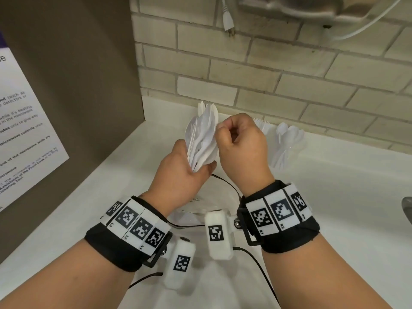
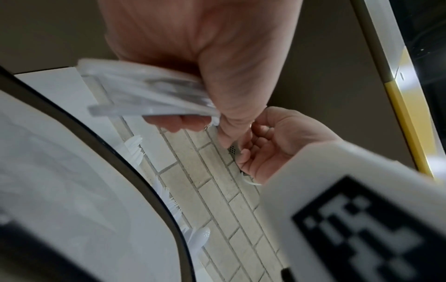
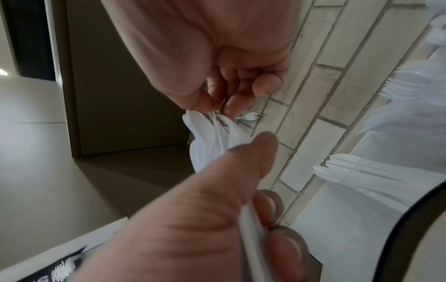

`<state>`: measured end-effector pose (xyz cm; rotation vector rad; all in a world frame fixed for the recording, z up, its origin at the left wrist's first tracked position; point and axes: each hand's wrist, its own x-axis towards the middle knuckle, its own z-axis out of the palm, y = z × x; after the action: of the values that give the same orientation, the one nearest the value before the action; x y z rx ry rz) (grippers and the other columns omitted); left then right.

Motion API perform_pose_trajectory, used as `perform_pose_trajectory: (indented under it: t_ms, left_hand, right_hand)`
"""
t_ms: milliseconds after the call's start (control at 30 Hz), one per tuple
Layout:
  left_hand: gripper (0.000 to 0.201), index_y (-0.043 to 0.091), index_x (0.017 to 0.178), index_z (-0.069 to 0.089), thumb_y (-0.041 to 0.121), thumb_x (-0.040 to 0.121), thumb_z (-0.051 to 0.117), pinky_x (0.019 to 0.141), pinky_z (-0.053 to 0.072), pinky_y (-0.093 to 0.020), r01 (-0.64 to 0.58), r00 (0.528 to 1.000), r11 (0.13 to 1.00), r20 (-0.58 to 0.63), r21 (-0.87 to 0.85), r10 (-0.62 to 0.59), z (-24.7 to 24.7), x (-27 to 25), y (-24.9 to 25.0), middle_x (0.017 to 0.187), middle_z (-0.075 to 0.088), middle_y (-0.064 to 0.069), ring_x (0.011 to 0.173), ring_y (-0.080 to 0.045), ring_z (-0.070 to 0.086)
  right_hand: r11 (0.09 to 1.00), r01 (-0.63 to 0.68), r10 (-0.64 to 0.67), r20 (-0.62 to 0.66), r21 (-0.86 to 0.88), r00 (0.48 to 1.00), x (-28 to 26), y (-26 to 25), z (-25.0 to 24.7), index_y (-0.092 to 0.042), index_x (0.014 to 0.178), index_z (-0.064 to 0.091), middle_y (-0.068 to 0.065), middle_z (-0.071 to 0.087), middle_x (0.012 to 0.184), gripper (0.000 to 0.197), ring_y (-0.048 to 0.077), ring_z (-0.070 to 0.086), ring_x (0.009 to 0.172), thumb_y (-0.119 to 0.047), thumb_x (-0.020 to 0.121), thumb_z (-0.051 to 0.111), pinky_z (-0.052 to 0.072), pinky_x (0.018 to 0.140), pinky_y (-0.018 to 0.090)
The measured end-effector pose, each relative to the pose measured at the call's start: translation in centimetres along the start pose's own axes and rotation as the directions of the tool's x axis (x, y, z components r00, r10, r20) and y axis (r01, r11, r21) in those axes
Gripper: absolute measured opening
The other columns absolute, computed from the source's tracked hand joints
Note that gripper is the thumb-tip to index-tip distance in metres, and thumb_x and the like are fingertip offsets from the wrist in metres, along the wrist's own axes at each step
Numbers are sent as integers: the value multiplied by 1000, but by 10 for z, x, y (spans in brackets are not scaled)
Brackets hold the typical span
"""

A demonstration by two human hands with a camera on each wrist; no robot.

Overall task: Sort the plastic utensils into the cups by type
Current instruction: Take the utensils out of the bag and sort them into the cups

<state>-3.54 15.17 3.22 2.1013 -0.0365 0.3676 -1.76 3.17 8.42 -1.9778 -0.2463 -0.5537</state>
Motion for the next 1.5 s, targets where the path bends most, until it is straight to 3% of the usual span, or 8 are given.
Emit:
perform_pose_trajectory:
  t_ms: [300,533,733,867,967,1100,1267,1500]
  left_hand:
    - [57,20,108,52,36,65,86,47,48,-29,130,981,928,182,-349,-70,2,0,-5,80,61,-3,52,-16,57]
    - [54,24,109,53,47,65,77,51,44,-30,114,983,958,169,-263,-71,2,3,-13,76,58,6,57,-12,53]
    - [34,12,107,49,30,85,67,48,48,-27,83,978,971,206,-222,-36,2,-1,-14,74,56,-5,51,-13,52]
    - [33,12,120,46,25,92,58,55,49,-19,125,940,936,341,-328,-6,2,-4,-15,75,56,-5,56,-7,57]
    - [18,10,112,53,17,95,52,65,51,-14,208,902,866,432,-456,11,0,-7,-16,77,55,-5,70,-8,60]
    - [22,16,110,60,19,89,54,76,51,-35,372,836,677,546,-635,52,-2,-7,-22,75,57,-1,73,-18,60]
    - [50,12,125,58,29,80,73,78,51,-36,477,748,516,637,-711,186,-4,-4,-27,79,57,-2,75,-19,58]
    - [54,6,131,53,27,84,68,79,48,-36,512,714,509,672,-692,195,-6,-5,-30,78,52,-3,75,-19,55]
  right_hand:
    - [998,50,-49,-25,36,998,1,3,2,-22,94,56,-16,52,71,19,-7,50,57,-5,95,46,38,52,6]
    - [993,3,-4,9,116,1000,-1,-2,2,-29,103,54,-14,53,81,27,-4,52,64,-7,88,59,43,61,8]
    - [804,-54,118,-71,592,990,10,-25,-15,-20,104,57,14,59,105,15,18,69,65,-11,99,46,58,65,34]
    - [644,65,37,-116,762,993,14,-42,-34,-24,104,54,5,52,82,16,17,52,45,-21,103,38,50,50,32]
    - [716,62,-8,-80,696,997,18,-39,-43,-21,105,54,2,50,66,15,11,34,38,-24,102,40,29,40,20]
    - [970,-86,84,18,229,996,14,-10,-32,-21,98,65,-12,51,61,11,1,43,45,-22,87,68,37,47,21]
    - [958,-260,232,210,117,950,3,5,-20,-20,105,68,-20,58,60,16,-7,48,44,-19,93,57,36,49,11]
    - [919,-305,220,316,251,923,0,-8,-23,-7,93,69,-14,54,56,14,-3,47,38,-19,91,62,34,40,10]
